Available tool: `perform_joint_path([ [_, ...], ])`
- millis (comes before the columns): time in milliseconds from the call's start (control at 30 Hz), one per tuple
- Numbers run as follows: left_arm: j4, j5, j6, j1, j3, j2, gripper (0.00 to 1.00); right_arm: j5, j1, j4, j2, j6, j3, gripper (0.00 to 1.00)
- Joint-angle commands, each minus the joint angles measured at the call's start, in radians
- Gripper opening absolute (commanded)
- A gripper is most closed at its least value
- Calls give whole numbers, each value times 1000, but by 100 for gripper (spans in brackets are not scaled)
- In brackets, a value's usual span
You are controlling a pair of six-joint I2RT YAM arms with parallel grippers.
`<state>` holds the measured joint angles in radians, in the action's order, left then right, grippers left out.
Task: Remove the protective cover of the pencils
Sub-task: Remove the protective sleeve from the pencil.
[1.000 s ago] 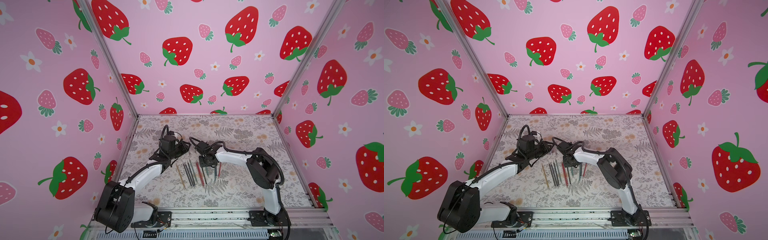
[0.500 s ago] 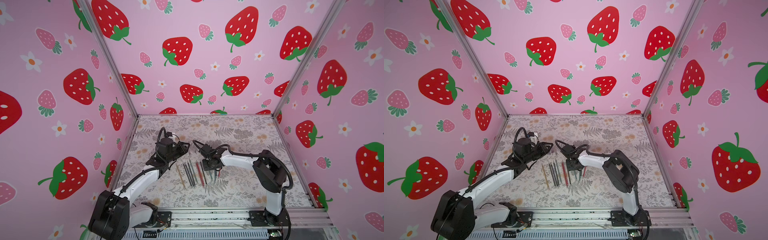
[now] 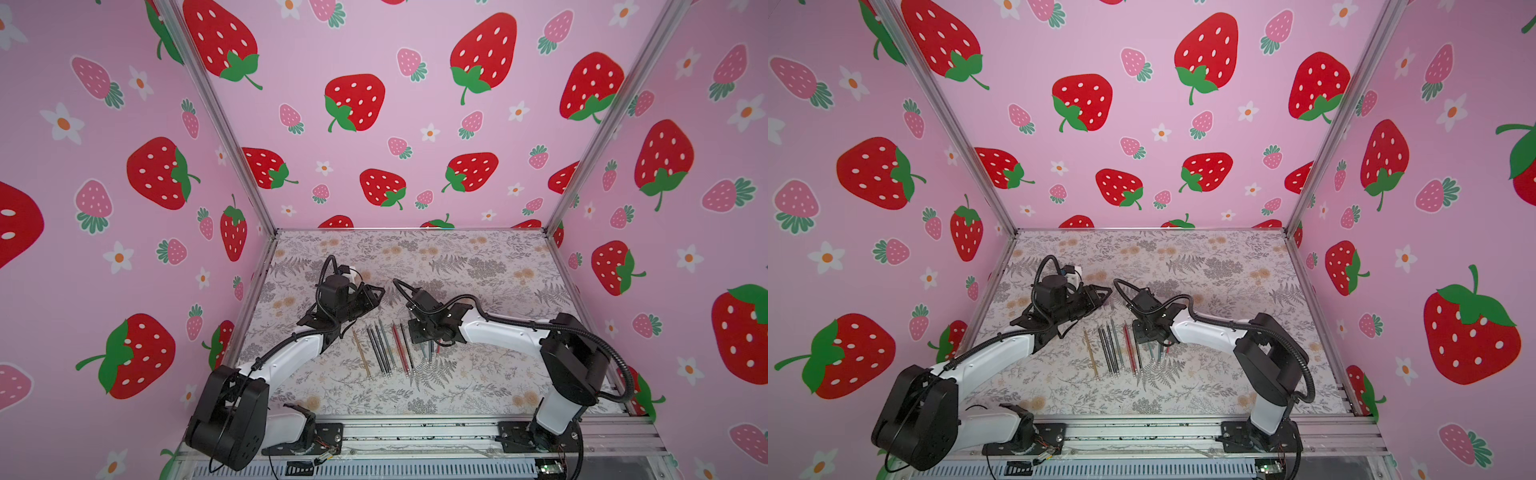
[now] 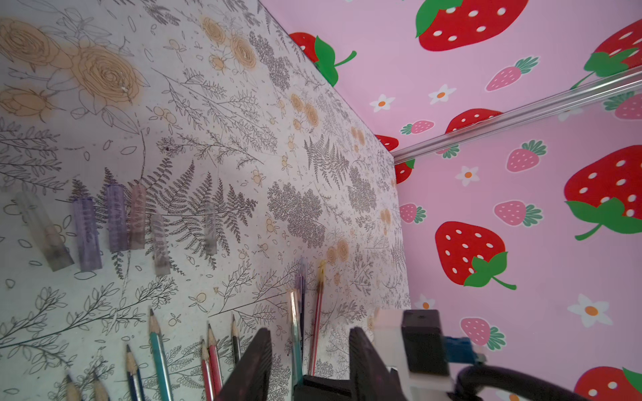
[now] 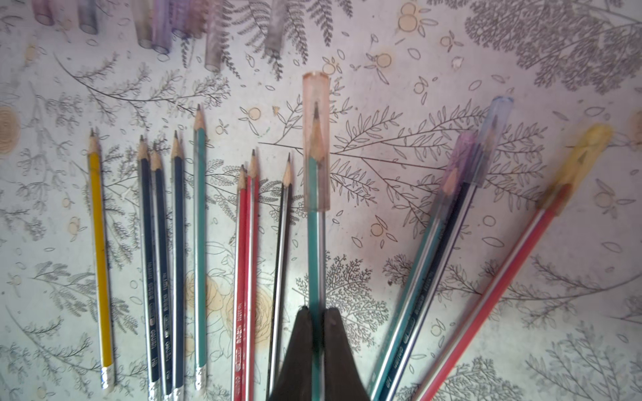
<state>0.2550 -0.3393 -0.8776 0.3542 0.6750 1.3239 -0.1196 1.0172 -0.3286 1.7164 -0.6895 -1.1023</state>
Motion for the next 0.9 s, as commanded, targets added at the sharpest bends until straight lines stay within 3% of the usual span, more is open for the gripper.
perform_joint_path([
  [0, 44, -36, -14, 21, 35, 52, 45, -4, 14, 60, -49, 16, 29, 0],
  [167, 86, -33, -27, 73, 64, 144, 50, -7, 33, 92, -81, 30, 48, 0],
  [533, 125, -37, -48, 126, 112, 248, 49, 3, 40, 108, -85, 36, 48, 0],
  [867, 138, -45, -61, 135, 122, 276, 32, 5, 43, 109, -84, 36, 42, 0],
])
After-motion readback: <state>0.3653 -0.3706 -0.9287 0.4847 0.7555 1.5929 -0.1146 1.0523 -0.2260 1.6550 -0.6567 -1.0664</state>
